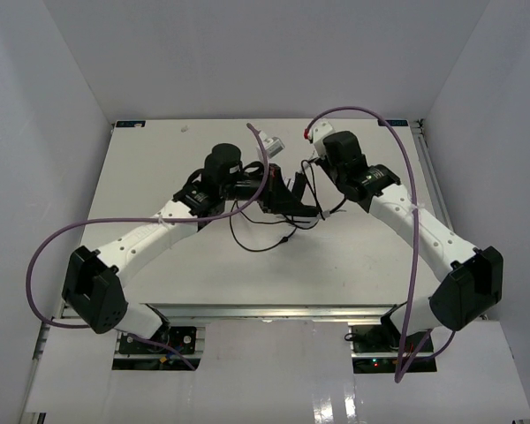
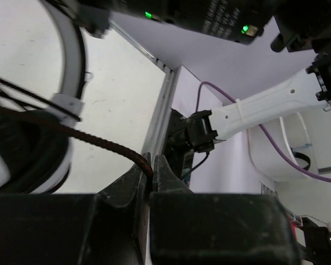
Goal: Wrap the headphones
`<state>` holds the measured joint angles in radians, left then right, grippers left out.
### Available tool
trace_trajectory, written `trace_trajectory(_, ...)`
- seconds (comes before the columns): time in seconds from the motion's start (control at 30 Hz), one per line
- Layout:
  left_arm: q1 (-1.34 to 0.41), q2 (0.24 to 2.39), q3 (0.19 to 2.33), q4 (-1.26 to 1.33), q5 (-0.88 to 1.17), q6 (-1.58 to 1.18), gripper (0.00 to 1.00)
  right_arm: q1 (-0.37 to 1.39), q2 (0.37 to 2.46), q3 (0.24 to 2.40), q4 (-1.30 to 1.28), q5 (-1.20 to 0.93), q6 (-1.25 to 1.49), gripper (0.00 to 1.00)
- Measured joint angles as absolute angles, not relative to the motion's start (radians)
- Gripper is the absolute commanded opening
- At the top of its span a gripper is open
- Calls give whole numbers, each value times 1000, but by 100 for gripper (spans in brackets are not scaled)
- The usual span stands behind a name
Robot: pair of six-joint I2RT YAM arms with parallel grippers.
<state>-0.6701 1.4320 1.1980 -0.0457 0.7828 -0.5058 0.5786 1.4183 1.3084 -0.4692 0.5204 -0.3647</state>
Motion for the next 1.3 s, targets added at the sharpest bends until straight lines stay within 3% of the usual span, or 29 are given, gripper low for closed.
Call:
trace_trajectory(0.17,-779,1489,1177,65,742,-586,18,564,1479,1414,-499,502,-285,8)
trace_trajectory(0.37,-837,1515,1068,244,693,-645,28,420,1496,1550,-586,379,-196,8)
trace_trajectory(0.53,-939,1525,1006,376,621,-613,40,346,1506,1630,-594,325,-125,8)
trace_trajectory(0.67,-1023,1587,994,483,506,-520,43,339,1506,1640,-613,240,-84,8)
trace_trajectory(0.93,-1104,1816,901,641,384,-377,42,236,1502,1692,-682,75,-12,8)
trace_trajectory(1.03,-1118,1872,837,676,360,-349,34,198,1493,1725,-691,32,4,8)
trace_trajectory(1.17,-1149,1908,778,697,340,-321,30,165,1477,1762,-700,-21,22,8)
trace_trajectory(1.3,-1177,1933,746,747,325,-301,16,135,1470,1781,-705,-74,40,8)
